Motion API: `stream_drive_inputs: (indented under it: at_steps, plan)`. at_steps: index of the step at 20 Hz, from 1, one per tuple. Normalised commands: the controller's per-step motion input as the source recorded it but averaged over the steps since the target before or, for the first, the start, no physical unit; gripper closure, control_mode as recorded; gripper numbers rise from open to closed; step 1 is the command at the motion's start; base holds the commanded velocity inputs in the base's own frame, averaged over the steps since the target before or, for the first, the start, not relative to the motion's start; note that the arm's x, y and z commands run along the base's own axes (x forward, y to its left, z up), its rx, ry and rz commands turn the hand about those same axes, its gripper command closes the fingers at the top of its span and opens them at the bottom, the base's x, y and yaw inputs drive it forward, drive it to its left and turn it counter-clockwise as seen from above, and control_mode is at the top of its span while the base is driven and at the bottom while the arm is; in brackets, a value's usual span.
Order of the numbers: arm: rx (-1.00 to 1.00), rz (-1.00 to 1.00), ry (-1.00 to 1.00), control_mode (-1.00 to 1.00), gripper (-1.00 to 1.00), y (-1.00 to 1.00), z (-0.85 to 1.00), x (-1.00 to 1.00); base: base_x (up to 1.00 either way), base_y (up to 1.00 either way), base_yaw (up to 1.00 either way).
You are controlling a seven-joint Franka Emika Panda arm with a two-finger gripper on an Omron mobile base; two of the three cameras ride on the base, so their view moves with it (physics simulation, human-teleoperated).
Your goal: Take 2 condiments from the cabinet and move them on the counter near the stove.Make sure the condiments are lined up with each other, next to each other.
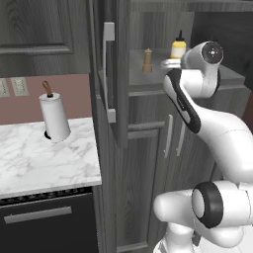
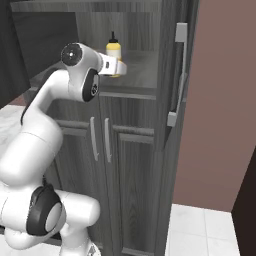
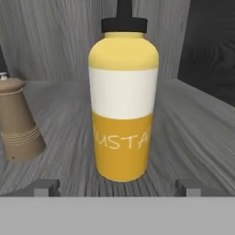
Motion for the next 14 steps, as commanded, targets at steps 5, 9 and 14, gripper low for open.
stream_drive_inputs:
  at_steps: [5, 9, 14]
  plan:
    - [0.02, 0.00, 0.01, -1.00, -1.00, -0.04, 0.00, 0.25, 0.00, 0.00, 0.00]
    - [0.01, 0.00, 0.00, -1.00, -1.00, -0.05, 0.00, 0.15, 0.00, 0.00, 0.00]
    - [0.00, 0.00, 0.00, -1.00, -1.00, -0.02, 0.00, 0.11, 0.00, 0.00, 0.00]
